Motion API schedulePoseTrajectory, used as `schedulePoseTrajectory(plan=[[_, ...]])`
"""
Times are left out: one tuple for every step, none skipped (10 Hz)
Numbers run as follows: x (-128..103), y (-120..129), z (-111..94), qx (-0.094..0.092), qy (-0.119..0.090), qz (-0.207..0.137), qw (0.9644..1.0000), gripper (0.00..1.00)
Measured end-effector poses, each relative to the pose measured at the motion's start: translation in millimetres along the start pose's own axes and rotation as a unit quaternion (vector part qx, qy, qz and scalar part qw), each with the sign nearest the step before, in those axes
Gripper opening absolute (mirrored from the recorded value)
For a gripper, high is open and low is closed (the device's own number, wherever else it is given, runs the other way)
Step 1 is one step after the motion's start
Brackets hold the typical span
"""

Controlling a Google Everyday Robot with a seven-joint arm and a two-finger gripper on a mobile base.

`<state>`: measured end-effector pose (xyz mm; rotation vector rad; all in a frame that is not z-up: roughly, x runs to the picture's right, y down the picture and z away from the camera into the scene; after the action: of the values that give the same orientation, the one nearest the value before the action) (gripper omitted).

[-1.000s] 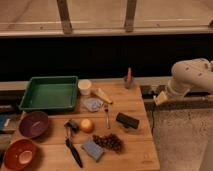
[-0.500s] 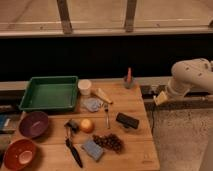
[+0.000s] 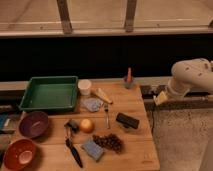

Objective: Wipe table surface with eraser

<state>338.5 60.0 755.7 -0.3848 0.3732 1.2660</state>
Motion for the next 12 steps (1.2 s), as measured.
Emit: schedulePoseTrajectory(plan=[[0.0, 0.0, 0.0, 0.0, 0.0, 0.0, 1.0, 0.75], [0.0, 0.0, 0.0, 0.0, 0.0, 0.0, 1.0, 0.75], [0.0, 0.0, 0.0, 0.0, 0.0, 0.0, 1.0, 0.75], [0.0, 0.0, 0.0, 0.0, 0.0, 0.0, 1.0, 0.75], [-0.1, 0.1, 0.1, 0.0, 0.0, 0.0, 1.0, 0.75], [-0.2, 0.2, 0.0, 0.0, 0.0, 0.0, 1.0, 0.75], [-0.1, 0.2, 0.0, 0.0, 0.0, 0.0, 1.0, 0.75], [-0.4, 0.2, -0.1, 0.0, 0.0, 0.0, 1.0, 0.75], [-0.8, 0.6, -0.5, 0.0, 0.001, -0.002, 1.0, 0.75], [-2.3, 3.3, -3.3, -0.002, 0.003, -0.016, 0.9999, 0.75], [-5.1, 10.9, -4.7, -0.005, 0.004, -0.031, 0.9995, 0.75], [-9.8, 31.5, -7.2, -0.015, 0.005, -0.057, 0.9983, 0.75]])
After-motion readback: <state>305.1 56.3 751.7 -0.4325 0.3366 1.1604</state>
